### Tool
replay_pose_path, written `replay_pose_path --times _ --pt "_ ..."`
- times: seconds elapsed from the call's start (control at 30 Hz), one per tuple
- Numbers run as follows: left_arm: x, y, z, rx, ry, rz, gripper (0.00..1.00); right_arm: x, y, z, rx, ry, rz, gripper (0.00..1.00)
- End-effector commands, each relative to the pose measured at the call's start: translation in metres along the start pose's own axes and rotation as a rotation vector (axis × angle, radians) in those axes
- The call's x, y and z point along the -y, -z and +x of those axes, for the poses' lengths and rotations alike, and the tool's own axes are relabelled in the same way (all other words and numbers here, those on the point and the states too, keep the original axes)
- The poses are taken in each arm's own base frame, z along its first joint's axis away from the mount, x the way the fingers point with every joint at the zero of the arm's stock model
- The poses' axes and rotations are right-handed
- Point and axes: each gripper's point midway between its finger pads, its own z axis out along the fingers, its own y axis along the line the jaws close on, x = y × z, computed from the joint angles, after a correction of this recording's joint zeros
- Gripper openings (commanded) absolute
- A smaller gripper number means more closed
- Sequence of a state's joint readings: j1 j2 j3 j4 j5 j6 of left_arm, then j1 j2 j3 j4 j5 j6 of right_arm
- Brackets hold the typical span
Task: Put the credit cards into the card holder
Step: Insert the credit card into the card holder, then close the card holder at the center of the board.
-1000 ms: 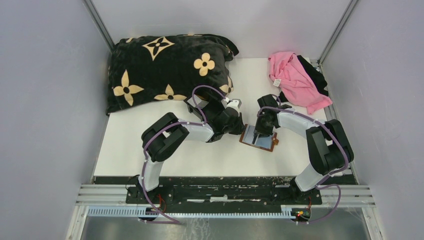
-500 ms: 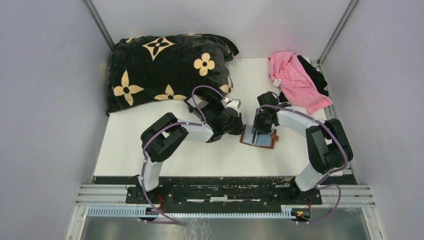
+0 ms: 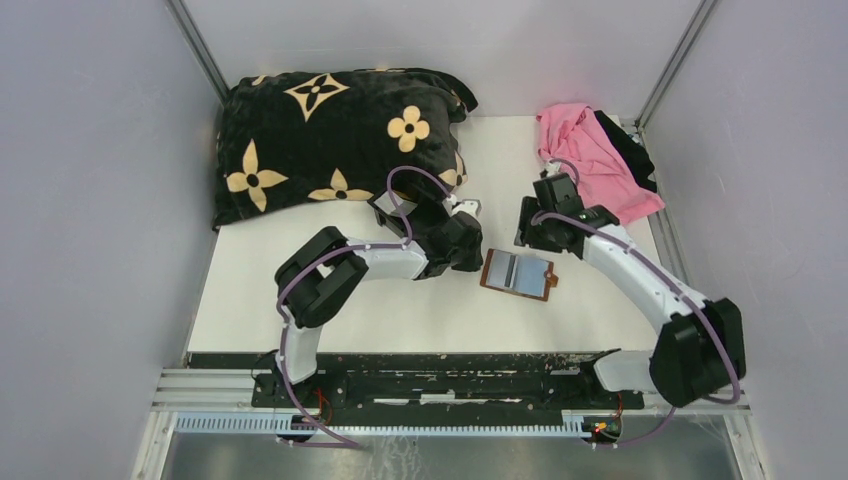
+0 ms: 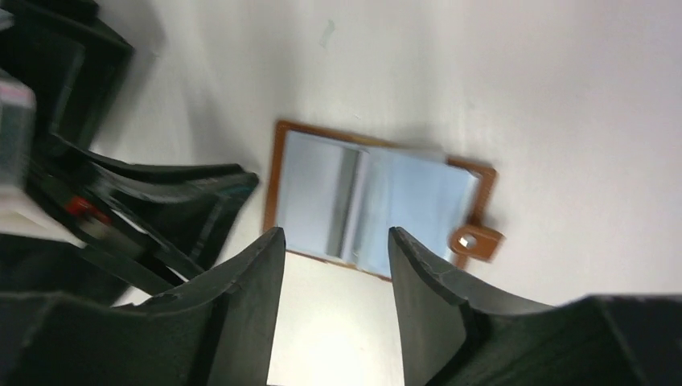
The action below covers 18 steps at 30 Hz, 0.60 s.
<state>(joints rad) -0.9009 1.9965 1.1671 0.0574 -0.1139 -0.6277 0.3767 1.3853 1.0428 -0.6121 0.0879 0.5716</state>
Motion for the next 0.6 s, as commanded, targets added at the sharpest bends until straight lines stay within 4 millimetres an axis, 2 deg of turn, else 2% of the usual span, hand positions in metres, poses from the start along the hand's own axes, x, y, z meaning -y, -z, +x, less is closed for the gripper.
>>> replay_pose_path --times 0.0,0.13,0.27,0.43,0.57 --pt "-0.097 0.029 0.108 -0.374 -0.109 -0.327 0.31 0.046 0.018 0.033 -0.014 -0.003 0.145 0.58" --pt "-0.090 0.035 0.109 -0.384 -0.072 -0.300 0.32 0.059 0.024 0.059 -0.019 -0.059 0.145 0.60" --pt "-0.082 0.037 0.110 -0.397 -0.057 -0.264 0.33 0.068 0.021 0.078 -0.028 -0.126 0.132 0.62" --pt "-0.081 0.035 0.115 -0.433 -0.068 -0.257 0.32 0.079 0.009 0.104 -0.079 -0.179 0.139 0.63" --pt "-0.083 0.035 0.121 -0.453 -0.076 -0.257 0.32 0.079 -0.001 0.115 -0.093 -0.226 0.112 0.63"
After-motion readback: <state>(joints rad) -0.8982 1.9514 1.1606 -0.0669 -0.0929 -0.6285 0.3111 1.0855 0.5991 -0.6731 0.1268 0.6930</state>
